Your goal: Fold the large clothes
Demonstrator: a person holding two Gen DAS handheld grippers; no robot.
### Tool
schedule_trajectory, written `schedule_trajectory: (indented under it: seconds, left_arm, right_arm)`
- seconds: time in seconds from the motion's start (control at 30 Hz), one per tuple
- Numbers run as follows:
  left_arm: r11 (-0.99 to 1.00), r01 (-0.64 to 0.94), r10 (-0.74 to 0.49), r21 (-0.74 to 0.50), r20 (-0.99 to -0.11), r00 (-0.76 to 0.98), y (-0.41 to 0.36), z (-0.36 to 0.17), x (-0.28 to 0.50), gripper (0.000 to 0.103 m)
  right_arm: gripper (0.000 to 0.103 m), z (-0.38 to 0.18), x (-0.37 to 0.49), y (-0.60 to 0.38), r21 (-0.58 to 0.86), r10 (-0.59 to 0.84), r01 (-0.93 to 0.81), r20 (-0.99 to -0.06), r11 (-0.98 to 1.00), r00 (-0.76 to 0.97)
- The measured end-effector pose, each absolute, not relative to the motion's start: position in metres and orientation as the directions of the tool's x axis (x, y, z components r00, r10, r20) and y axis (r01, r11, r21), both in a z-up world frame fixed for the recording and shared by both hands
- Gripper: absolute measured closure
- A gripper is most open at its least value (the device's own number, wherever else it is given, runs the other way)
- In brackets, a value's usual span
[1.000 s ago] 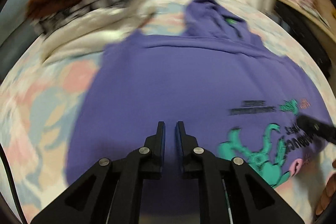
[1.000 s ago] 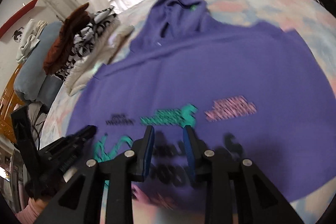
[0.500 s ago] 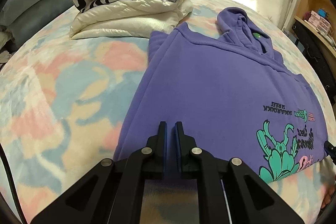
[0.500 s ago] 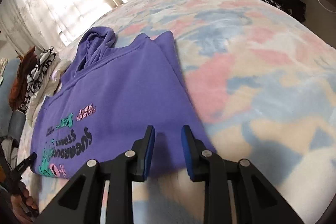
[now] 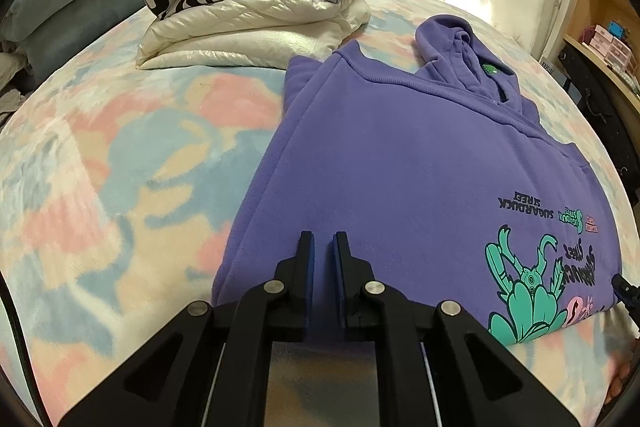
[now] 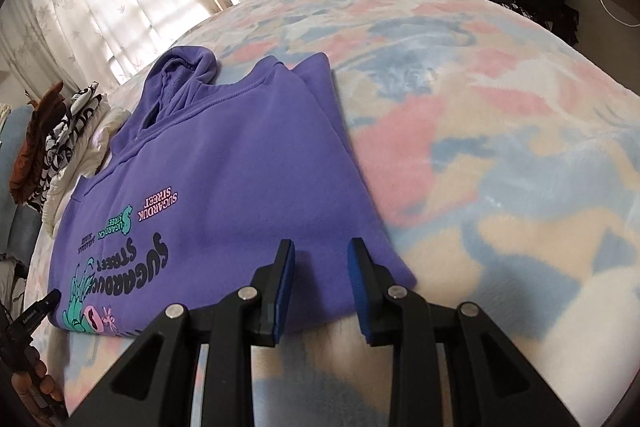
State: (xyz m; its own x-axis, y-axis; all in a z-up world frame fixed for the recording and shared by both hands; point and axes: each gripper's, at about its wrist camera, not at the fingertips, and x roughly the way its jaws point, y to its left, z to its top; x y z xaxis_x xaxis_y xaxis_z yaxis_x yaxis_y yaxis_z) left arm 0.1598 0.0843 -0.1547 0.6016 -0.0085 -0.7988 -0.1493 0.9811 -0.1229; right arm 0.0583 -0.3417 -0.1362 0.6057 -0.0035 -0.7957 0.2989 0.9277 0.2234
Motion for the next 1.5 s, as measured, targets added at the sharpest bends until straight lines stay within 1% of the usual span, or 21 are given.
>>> schedule_trajectory:
  seconds: [0.13,0.23,0.3,0.33,0.4,0.47,0.5,0.57,0.8,0.97,1.13,1.27,1.33,1.5]
  left_arm:
    - [0.981,-0.153,-0.005,-0.120,-0.803,0.596,0.083,-0.154,0.160,0.095]
    - [0.982,-0.144,-0.014,-0.121,-0.810,0.586,0.081,-0.152,0.162,0.089]
    - [0.983,-0.137,-0.019,-0.121,-0.814,0.581,0.078,-0.150,0.164,0.080]
    - [0.984,-0.130,-0.024,-0.120,-0.818,0.575,0.075,-0.148,0.166,0.077]
    - [0.986,-0.117,-0.029,-0.116,-0.821,0.570,0.071,-0.145,0.168,0.062]
    - [0.990,-0.107,-0.017,-0.094,-0.823,0.568,0.065,-0.139,0.172,0.053]
    - [0.991,-0.102,-0.010,-0.084,-0.820,0.572,0.062,-0.136,0.173,0.051]
    - [0.995,-0.083,-0.004,-0.063,-0.814,0.581,0.057,-0.127,0.179,0.050]
    - [0.997,-0.039,-0.026,-0.061,-0.803,0.596,0.050,-0.110,0.204,0.049]
    - [0.999,0.023,-0.034,-0.025,-0.813,0.582,0.038,-0.107,0.234,0.049]
    - [0.994,0.107,-0.062,0.000,-0.813,0.578,0.022,-0.094,0.285,0.049]
    - [0.986,0.163,-0.065,0.041,-0.802,0.594,0.002,-0.078,0.349,0.049]
    - [0.983,0.179,-0.069,0.049,-0.799,0.598,-0.006,-0.076,0.374,0.049]
    - [0.985,0.171,-0.075,0.025,-0.831,0.552,-0.026,-0.089,0.454,0.049]
  right_arm:
    - [0.075,-0.137,0.060,-0.339,0.210,-0.016,0.308,-0.802,0.928,0.597]
    - [0.074,-0.136,0.062,-0.336,0.195,-0.029,0.317,-0.811,0.928,0.584]
    - [0.068,-0.136,0.064,-0.334,0.196,-0.022,0.312,-0.816,0.930,0.577]
    - [0.064,-0.135,0.065,-0.333,0.195,-0.019,0.311,-0.820,0.930,0.571]
    - [0.063,-0.133,0.068,-0.328,0.171,-0.034,0.316,-0.833,0.933,0.552]
    - [0.063,-0.128,0.070,-0.323,0.154,-0.044,0.318,-0.842,0.935,0.537]
    - [0.063,-0.125,0.070,-0.322,0.162,-0.035,0.311,-0.840,0.936,0.541]
    - [0.063,-0.118,0.071,-0.318,0.191,0.000,0.285,-0.830,0.939,0.557]
    - [0.063,-0.105,0.094,-0.305,0.189,0.026,0.225,-0.817,0.956,0.577]
    - [0.063,-0.101,0.124,-0.292,0.169,0.051,0.155,-0.819,0.973,0.571]
    - [0.063,-0.082,0.172,-0.280,0.120,0.055,0.072,-0.807,0.990,0.588]
    - [0.063,-0.066,0.219,-0.277,0.118,0.083,0.020,-0.794,0.993,0.603]
    - [0.063,-0.062,0.251,-0.277,0.146,0.119,-0.004,-0.789,0.989,0.602]
    - [0.063,-0.069,0.325,-0.278,0.226,0.190,-0.008,-0.796,0.974,0.575]
